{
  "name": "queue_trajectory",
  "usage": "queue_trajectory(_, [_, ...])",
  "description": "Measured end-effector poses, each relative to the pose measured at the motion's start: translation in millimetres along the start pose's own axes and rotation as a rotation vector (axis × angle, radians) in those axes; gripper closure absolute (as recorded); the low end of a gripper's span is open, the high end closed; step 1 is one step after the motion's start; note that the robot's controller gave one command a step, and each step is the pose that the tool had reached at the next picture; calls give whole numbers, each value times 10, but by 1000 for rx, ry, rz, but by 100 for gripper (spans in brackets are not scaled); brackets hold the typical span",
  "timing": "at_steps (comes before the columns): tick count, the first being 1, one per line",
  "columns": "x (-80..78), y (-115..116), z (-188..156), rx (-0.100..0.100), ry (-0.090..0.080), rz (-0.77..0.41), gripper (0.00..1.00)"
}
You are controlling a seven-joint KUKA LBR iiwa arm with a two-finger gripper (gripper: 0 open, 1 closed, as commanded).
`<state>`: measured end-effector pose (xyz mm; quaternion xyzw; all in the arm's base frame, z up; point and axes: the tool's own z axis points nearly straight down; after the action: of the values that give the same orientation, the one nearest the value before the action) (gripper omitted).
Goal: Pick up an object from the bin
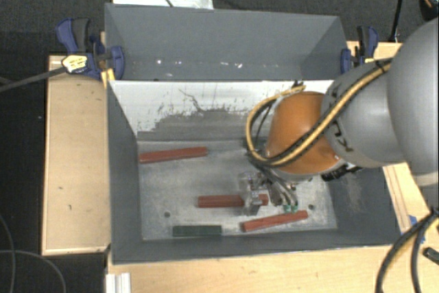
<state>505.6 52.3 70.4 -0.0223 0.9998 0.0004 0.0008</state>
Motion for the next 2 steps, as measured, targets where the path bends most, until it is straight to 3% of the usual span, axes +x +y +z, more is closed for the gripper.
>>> queue_trajectory(1, [-10, 1, -180, 0, -3, 0, 100])
queue_trajectory(2, [-37, 3, -1047, 0, -8, -1, 100])
